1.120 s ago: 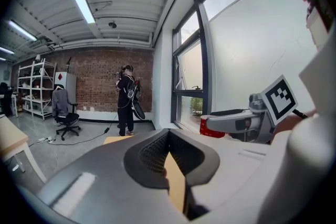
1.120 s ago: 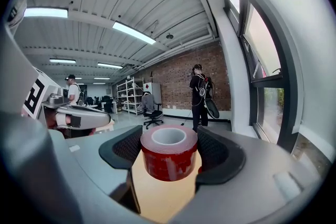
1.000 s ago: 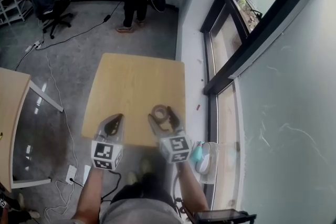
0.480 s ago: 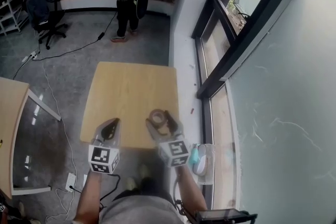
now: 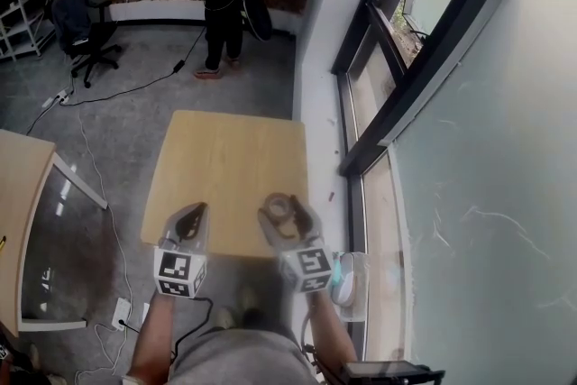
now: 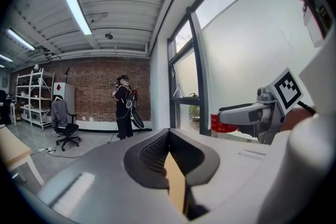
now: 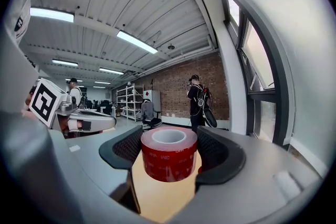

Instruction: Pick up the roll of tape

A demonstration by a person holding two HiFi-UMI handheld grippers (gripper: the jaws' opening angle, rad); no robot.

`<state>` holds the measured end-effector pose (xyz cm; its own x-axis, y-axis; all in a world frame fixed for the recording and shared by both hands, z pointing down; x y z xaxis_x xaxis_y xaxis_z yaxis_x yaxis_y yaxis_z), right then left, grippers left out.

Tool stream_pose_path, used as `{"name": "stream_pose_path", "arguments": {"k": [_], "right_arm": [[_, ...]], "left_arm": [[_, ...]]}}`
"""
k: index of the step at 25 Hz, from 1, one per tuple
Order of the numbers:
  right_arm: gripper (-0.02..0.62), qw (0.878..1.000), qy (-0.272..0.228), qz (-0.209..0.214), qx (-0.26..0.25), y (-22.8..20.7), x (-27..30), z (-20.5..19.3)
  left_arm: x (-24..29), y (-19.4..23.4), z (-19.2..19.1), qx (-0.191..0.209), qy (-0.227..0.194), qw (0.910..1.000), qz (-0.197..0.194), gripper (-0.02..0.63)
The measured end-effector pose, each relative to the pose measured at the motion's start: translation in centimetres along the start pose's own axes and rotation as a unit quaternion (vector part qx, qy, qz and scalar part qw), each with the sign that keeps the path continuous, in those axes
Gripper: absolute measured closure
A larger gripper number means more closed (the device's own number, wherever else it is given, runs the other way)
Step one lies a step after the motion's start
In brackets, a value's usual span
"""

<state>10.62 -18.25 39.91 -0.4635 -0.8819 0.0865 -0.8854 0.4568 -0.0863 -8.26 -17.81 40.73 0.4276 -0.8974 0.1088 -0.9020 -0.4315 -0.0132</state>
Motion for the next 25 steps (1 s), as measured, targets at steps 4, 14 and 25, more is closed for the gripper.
{"name": "stream_pose_path", "arguments": {"k": [4, 14, 25], "right_arm": [[0.255, 1.000, 0.000, 0.000, 0.005, -0.2, -0.6, -0.2], [0.256, 1.000, -0.004, -0.006, 0.002, -0.5, -1.8, 0.1], [0.256, 1.000, -0.021, -0.018, 0.005, -1.0, -2.6, 0.7]], "left_arm": [[-0.2, -0.4, -0.1, 0.003, -0.002, 1.0000, 0.000, 0.606], [-1.1, -0.1, 0.8, 0.004, -0.010, 0.9999, 0.008, 0.606], [-1.6, 0.6, 0.7, 0.010, -0.010, 0.9998, 0.011, 0.606]]}}
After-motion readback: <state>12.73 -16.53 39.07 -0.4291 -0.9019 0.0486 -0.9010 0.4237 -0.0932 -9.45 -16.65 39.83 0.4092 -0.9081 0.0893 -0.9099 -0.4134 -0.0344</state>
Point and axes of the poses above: the fingertips, and each gripper's own axes: x forward along the fingers, y to its left, z out of its top, the point moved 4 cm from there along -x, backward along the fingers, and after that the axes turned 3 degrees about -y, right-handed, at the moved point
